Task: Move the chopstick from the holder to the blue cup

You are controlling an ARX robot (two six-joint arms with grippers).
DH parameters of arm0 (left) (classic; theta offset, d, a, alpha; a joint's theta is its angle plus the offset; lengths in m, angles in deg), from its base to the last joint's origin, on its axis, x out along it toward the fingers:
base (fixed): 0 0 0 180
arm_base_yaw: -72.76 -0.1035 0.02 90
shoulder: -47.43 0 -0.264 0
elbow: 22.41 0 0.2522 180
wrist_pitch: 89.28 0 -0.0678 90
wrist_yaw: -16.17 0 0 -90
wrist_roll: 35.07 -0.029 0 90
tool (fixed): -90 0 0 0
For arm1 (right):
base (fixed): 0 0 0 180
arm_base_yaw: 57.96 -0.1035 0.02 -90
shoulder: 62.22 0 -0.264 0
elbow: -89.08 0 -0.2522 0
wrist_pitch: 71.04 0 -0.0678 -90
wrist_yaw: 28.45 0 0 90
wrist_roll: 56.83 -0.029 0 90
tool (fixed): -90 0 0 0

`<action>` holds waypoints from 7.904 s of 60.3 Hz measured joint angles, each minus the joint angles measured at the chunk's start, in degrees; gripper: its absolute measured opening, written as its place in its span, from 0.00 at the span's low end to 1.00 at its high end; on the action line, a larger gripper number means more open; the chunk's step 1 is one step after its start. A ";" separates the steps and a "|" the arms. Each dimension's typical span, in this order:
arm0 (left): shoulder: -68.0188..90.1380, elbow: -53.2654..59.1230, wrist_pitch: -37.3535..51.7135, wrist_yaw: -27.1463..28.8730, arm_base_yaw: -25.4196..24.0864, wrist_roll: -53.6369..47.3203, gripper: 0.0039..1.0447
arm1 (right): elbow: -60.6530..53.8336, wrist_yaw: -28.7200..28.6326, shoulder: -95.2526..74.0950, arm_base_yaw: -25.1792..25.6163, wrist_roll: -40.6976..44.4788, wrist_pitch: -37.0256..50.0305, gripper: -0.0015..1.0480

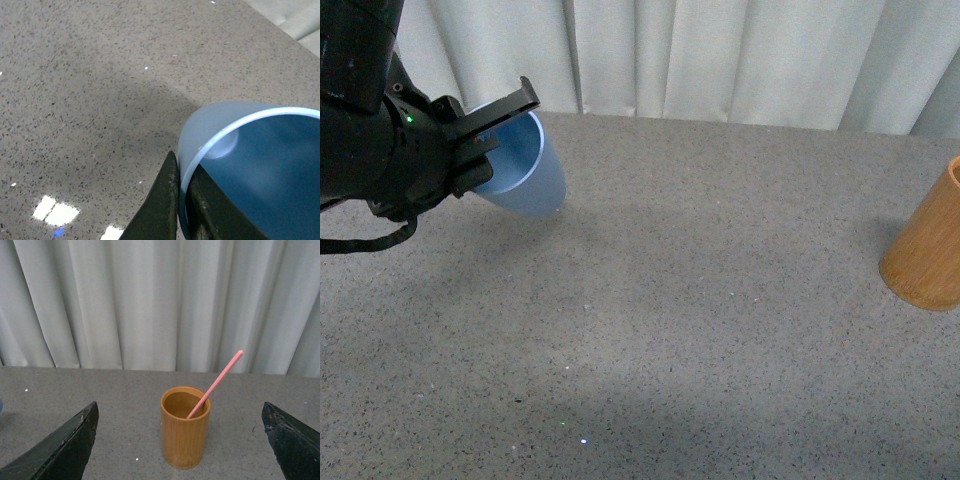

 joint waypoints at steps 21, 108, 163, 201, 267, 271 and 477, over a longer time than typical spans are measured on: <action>-1.86 0.00 1.09 -3.80 6.10 -10.84 0.03 | 0.00 0.00 0.00 0.00 0.00 0.00 0.91; 3.34 0.66 2.05 -2.08 17.25 -30.80 0.03 | 0.00 0.00 0.00 0.00 0.00 0.00 0.91; 3.78 0.74 0.28 -1.84 17.25 -30.84 0.56 | 0.00 0.00 0.00 0.00 0.00 0.00 0.91; 1.07 -0.96 -2.10 -1.99 17.97 -29.40 0.94 | 0.00 0.00 0.00 0.00 0.00 0.00 0.91; 0.90 -2.54 -3.15 -1.79 16.48 -29.18 0.94 | 0.00 0.00 0.00 0.00 0.00 0.00 0.91; 0.81 -2.54 -3.15 -1.79 16.41 -29.18 0.94 | 0.00 0.00 0.00 0.00 0.00 0.00 0.91; -103.30 45.16 -16.24 -18.80 -19.02 -38.34 0.94 | 32.13 9.33 -67.63 7.93 -25.27 13.18 0.91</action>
